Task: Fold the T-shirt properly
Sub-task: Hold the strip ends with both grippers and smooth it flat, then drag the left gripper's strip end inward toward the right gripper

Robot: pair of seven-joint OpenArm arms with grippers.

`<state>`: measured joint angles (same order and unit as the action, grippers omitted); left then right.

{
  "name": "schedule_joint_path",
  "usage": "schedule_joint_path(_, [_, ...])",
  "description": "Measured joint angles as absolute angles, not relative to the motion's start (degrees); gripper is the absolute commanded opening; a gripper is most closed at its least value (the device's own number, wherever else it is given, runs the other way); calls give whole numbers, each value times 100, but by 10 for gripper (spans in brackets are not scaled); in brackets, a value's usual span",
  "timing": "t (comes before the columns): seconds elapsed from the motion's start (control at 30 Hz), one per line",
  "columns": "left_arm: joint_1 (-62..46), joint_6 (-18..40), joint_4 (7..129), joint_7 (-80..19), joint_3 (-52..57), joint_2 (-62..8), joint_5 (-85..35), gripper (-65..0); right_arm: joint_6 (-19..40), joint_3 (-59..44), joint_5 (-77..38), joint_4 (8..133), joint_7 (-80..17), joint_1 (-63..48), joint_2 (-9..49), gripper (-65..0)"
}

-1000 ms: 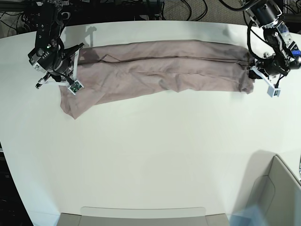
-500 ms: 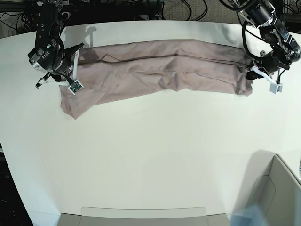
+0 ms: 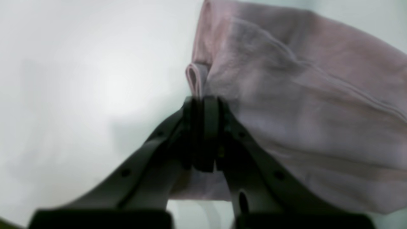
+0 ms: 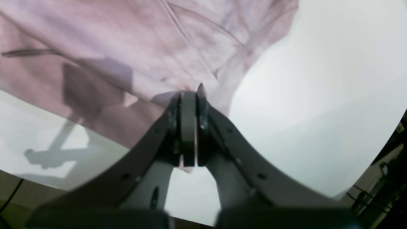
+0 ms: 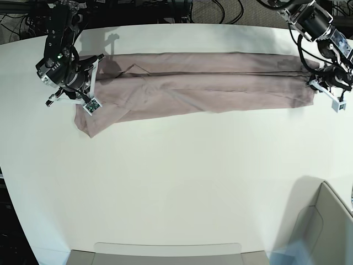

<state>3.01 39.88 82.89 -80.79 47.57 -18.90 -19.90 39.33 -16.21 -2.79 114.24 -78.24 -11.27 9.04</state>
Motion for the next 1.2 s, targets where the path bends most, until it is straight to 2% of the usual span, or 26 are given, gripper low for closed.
schedule_joint_path(0.13, [45,3994,9358,-8079,4727,-1686,-2010,-650,3933,-1621,-279,11415,-7824,-1129,915,-650])
schedule_joint_path(0.6, [-766,3992,11343,-8077,3551,-679,-1951,-650,3935,-1603,-276,11413,-7826,-1135,899,-650])
schedule_joint_path(0.9, [-930,3992,11428,-8093,2283,-237,-1966,-650,3935,-1594,-274,11410,-7832,-1146,902,-650])
schedule_joint_path(1.2, [-926,3992,11428,-8099,1581,362,-1938,-650,3935,-1594,-276,11410,-7828,-1162,899,-650])
